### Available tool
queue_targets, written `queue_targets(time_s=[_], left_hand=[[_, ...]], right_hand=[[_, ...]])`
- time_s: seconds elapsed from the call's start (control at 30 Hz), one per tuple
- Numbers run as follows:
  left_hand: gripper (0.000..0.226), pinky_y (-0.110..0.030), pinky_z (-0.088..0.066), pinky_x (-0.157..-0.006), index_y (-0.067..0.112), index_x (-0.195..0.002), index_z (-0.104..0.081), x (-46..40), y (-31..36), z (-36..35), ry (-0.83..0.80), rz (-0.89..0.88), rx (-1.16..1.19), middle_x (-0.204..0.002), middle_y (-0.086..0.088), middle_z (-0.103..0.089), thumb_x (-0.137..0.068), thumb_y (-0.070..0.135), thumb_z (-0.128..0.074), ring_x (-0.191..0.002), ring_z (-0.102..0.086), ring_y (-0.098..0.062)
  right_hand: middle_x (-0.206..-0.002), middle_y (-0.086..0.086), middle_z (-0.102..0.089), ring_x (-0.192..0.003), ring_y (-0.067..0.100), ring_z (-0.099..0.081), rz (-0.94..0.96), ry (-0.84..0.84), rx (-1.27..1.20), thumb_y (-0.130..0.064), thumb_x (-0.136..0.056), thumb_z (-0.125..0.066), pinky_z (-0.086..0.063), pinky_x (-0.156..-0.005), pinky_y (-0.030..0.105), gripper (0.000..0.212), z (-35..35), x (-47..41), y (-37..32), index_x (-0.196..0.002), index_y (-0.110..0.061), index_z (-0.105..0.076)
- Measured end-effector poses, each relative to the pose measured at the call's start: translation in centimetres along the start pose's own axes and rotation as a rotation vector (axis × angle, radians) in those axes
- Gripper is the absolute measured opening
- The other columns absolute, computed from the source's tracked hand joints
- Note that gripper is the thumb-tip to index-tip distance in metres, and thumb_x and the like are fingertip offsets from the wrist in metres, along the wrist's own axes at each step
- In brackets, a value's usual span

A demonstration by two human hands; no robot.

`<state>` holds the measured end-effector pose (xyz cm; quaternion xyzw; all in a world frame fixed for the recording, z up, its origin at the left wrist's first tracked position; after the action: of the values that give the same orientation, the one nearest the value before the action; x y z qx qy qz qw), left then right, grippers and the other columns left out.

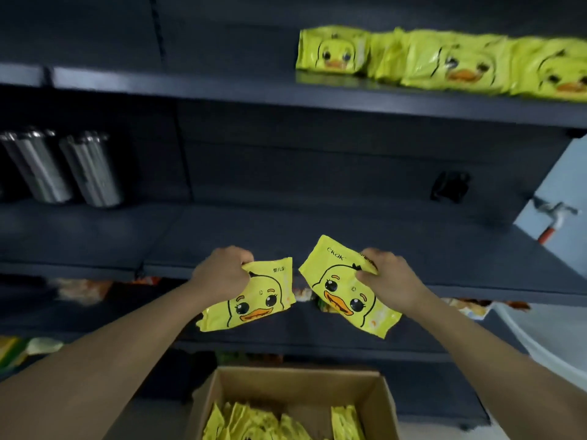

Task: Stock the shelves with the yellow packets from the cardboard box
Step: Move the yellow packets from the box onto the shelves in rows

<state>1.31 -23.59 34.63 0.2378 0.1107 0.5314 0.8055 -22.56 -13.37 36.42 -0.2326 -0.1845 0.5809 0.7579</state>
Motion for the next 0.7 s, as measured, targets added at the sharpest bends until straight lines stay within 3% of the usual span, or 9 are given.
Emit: queue_targets(time_s=[0.2, 0.43, 0.57, 0.7], left_hand=[[0.029, -0.038, -0.051, -0.064, 0.021, -0.059, -0.054, 0.0, 5.1, 7.4, 0.121, -0.09, -0.029, -0.068, -0.001, -0.062, -0.078, -0.001, -0.05, -0.069, -0.061, -0.025], [0.029, -0.042, -0.055, -0.067, 0.024, -0.067, -0.059, -0.5, 9.2, 14.5, 0.229, -0.151, -0.067, -0.075, 0.0, -0.065, -0.082, 0.0, -0.051, -0.073, -0.065, -0.026], [0.027, -0.035, -0.045, -0.061, 0.022, -0.066, -0.056, -1.9, 11.1, 18.3, 0.253, -0.228, -0.088, -0.069, 0.002, -0.057, -0.082, 0.001, -0.052, -0.068, -0.056, -0.023], [0.013, -0.033, -0.04, -0.062, 0.007, -0.08, -0.06, -4.3, 12.2, 22.6, 0.295, -0.297, -0.114, -0.08, -0.008, -0.061, -0.078, -0.001, -0.05, -0.073, -0.056, -0.027]], right_hand=[[-0.084, 0.004, -0.061, -0.072, 0.018, -0.057, 0.122, 0.082, 0.011, -0.013, -0.091, -0.053, -0.041, -0.058, 0.025, 0.006, 7.1, -1.2, -4.0, -0.089, -0.018, -0.052], [-0.085, 0.0, -0.061, -0.071, 0.009, -0.057, 0.211, 0.157, 0.038, -0.01, -0.092, -0.052, -0.04, -0.054, 0.014, 0.015, 13.3, -1.6, -8.4, -0.082, -0.021, -0.051], [-0.088, 0.001, -0.062, -0.078, 0.021, -0.063, 0.219, 0.204, 0.046, -0.011, -0.092, -0.052, -0.047, -0.061, 0.029, 0.007, 15.9, -2.1, -11.0, -0.091, -0.018, -0.054], [-0.096, 0.007, -0.063, -0.083, 0.024, -0.064, 0.179, 0.27, 0.07, -0.012, -0.093, -0.052, -0.051, -0.069, 0.037, 0.012, 17.7, -2.8, -13.3, -0.103, -0.012, -0.058]])
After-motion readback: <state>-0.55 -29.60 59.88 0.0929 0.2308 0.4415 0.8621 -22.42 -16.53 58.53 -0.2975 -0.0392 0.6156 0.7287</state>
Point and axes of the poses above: each hand's wrist, its own x-axis away from the middle knuckle, its own z-axis out of the back of the hand, y = z × x, the point moved 8 cm from there along -x, towards the middle knuckle
